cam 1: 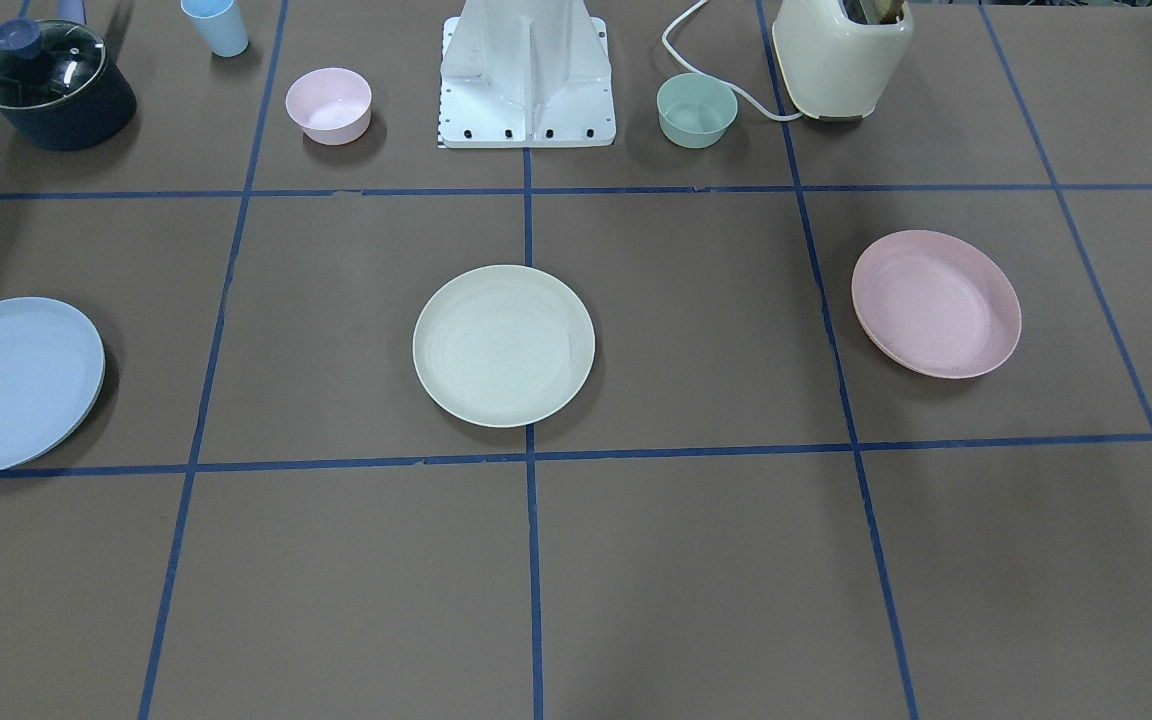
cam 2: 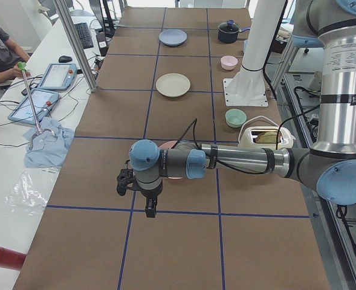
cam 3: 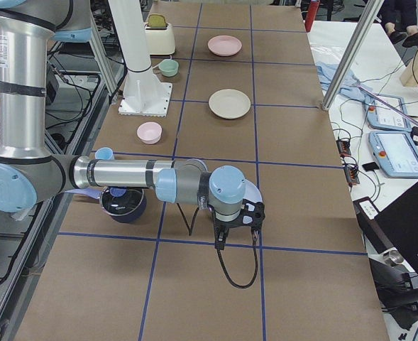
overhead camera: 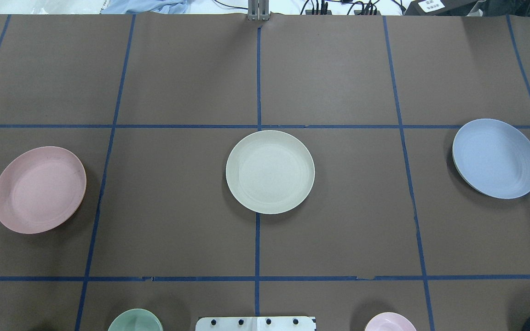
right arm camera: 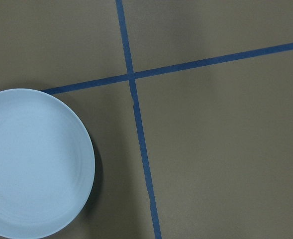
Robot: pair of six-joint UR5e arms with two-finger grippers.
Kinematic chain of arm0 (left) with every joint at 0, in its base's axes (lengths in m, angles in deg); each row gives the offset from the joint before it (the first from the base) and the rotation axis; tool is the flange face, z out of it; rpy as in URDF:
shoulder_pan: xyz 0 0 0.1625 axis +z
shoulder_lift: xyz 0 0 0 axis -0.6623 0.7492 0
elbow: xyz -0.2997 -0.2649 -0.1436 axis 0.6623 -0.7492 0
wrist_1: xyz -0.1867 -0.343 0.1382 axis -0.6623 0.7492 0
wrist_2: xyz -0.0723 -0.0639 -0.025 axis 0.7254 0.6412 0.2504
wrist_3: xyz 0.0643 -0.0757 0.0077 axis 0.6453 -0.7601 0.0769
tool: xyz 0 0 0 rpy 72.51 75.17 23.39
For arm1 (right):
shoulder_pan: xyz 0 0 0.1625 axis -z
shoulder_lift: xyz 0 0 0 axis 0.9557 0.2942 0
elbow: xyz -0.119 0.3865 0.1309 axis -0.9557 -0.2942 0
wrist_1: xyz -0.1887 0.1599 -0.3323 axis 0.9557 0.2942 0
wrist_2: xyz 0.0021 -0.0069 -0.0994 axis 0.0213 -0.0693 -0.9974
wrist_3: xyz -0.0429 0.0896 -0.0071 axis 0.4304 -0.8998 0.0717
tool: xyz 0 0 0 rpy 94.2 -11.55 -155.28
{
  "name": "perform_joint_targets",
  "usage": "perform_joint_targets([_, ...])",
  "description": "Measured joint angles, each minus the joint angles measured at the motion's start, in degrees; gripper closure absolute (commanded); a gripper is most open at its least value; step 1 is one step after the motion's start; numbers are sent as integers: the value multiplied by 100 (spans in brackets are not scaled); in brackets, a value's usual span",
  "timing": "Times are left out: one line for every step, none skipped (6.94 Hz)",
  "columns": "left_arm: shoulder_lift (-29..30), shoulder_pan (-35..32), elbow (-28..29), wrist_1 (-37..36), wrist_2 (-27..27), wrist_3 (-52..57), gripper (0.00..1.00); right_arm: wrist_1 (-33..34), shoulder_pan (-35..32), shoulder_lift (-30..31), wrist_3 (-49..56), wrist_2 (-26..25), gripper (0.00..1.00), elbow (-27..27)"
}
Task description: Stack three plates with pink and blue
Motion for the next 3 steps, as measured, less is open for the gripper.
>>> perform_joint_targets([0, 1, -3, 21, 0, 2, 0, 2, -4, -8, -22, -3, 0, 31])
perform_joint_targets([0, 1, -9, 105, 2, 10, 0, 3, -5, -3, -30, 2, 0, 50])
perform_joint_targets([-1, 1, -21, 326, 6, 13, 0, 3, -3, 2, -28, 6, 0, 57])
